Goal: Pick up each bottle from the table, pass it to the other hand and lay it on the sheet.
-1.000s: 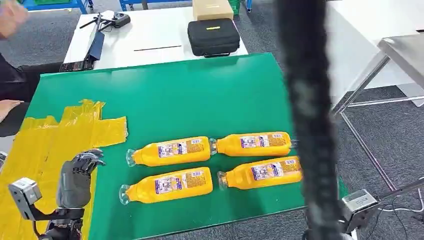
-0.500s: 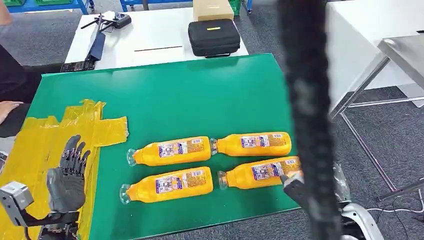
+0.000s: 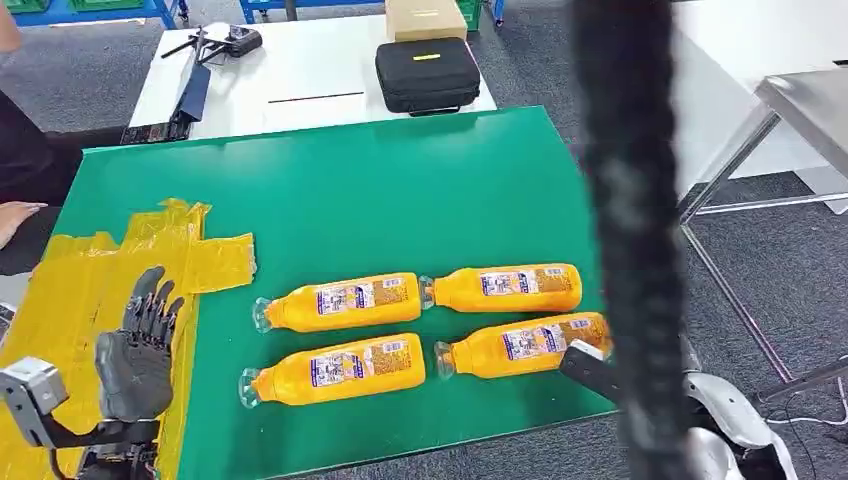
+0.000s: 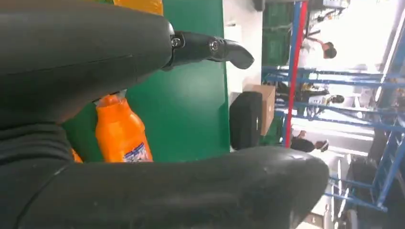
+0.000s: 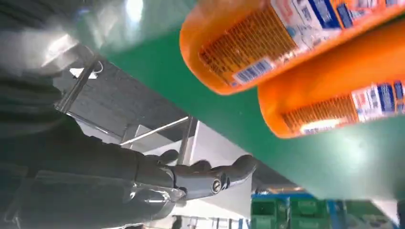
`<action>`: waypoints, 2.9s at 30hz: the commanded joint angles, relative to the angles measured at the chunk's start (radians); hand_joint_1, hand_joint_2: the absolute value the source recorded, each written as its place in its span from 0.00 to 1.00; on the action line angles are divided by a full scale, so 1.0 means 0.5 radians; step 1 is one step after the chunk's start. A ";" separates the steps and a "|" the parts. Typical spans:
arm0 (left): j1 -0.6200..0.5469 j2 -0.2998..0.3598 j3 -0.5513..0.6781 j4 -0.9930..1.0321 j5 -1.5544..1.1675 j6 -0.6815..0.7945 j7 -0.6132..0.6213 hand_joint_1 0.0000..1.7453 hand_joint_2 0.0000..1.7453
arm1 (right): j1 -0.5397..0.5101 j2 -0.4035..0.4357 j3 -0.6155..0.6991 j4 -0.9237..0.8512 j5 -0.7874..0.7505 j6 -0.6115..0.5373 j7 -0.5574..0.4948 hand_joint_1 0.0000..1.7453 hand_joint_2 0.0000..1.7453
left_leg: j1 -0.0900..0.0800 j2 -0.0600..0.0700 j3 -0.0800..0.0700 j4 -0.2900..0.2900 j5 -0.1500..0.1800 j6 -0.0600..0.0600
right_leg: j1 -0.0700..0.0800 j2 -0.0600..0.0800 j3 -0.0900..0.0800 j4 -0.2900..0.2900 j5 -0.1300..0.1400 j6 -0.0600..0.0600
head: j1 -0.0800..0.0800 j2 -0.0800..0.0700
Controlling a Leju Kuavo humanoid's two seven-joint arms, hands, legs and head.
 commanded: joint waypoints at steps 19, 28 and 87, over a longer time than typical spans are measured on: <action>-0.087 0.019 -0.052 0.097 0.056 0.027 0.014 0.00 0.00 | -0.361 -0.091 0.544 0.556 -0.117 0.060 -0.053 0.00 1.00 | 0.002 0.001 0.008 -0.001 -0.002 -0.007 | 0.002 -0.002 0.009 -0.003 -0.002 -0.001 | 0.001 0.000; -0.102 0.038 -0.056 0.105 0.064 0.046 0.027 0.00 0.00 | -0.337 -0.119 0.618 0.667 -0.115 0.152 -0.003 0.00 1.00 | 0.004 0.000 0.013 -0.001 -0.004 -0.010 | 0.004 -0.005 0.015 -0.004 -0.004 -0.002 | 0.001 0.000; -0.682 -0.096 -0.529 0.410 1.014 -0.072 0.248 0.00 1.00 | -1.534 0.832 0.978 1.290 -1.270 -0.304 -0.181 1.00 1.00 | 0.004 0.010 -0.005 0.000 0.024 -0.013 | 0.002 0.004 -0.008 0.002 0.023 -0.006 | 0.000 0.000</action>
